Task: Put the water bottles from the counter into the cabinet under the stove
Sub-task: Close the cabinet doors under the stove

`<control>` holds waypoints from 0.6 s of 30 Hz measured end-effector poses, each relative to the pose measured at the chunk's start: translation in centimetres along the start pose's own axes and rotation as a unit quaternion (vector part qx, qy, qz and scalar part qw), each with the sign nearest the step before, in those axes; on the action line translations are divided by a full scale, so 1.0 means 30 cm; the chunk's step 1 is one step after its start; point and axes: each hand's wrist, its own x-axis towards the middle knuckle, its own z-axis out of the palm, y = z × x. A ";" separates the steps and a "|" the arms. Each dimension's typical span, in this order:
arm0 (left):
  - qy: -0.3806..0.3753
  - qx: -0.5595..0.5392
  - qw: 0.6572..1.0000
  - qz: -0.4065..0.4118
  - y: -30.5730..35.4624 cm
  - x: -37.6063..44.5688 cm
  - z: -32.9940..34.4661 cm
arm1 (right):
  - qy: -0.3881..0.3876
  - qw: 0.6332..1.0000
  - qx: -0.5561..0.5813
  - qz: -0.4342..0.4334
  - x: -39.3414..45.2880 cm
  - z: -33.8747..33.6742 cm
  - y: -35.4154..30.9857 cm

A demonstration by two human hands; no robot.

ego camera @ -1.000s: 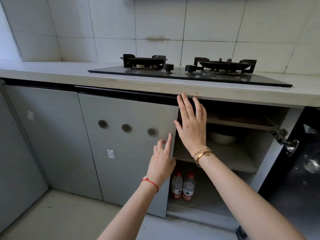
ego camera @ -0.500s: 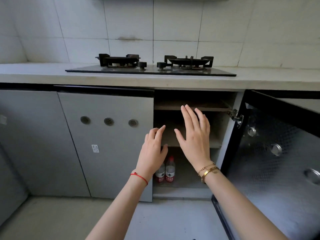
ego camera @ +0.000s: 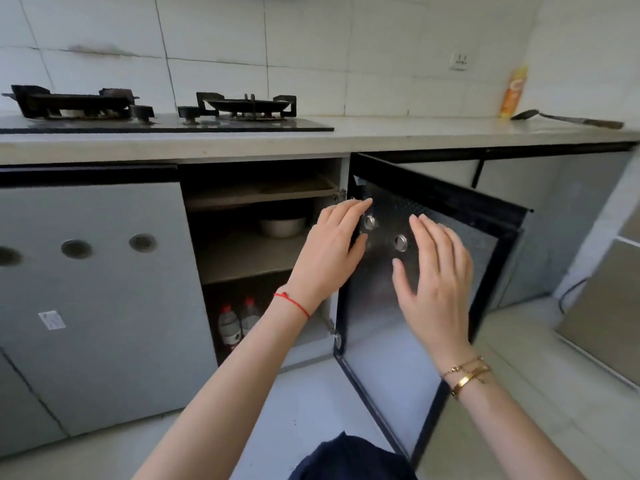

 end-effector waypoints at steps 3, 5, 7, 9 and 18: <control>-0.001 -0.005 0.999 0.046 0.070 0.096 0.073 | 0.024 0.999 -0.029 0.012 -0.009 -0.060 0.091; -0.004 -0.016 0.997 0.071 0.123 0.155 0.116 | 0.048 0.997 -0.047 0.030 -0.021 -0.083 0.140; -0.002 -0.024 0.996 0.090 0.173 0.204 0.155 | 0.074 0.995 -0.051 0.049 -0.039 -0.091 0.179; -0.003 -0.031 0.995 0.090 0.216 0.238 0.190 | 0.093 0.992 -0.049 0.076 -0.055 -0.090 0.217; -0.015 -0.038 0.995 0.086 0.252 0.263 0.229 | 0.037 0.991 -0.013 0.129 -0.094 -0.043 0.285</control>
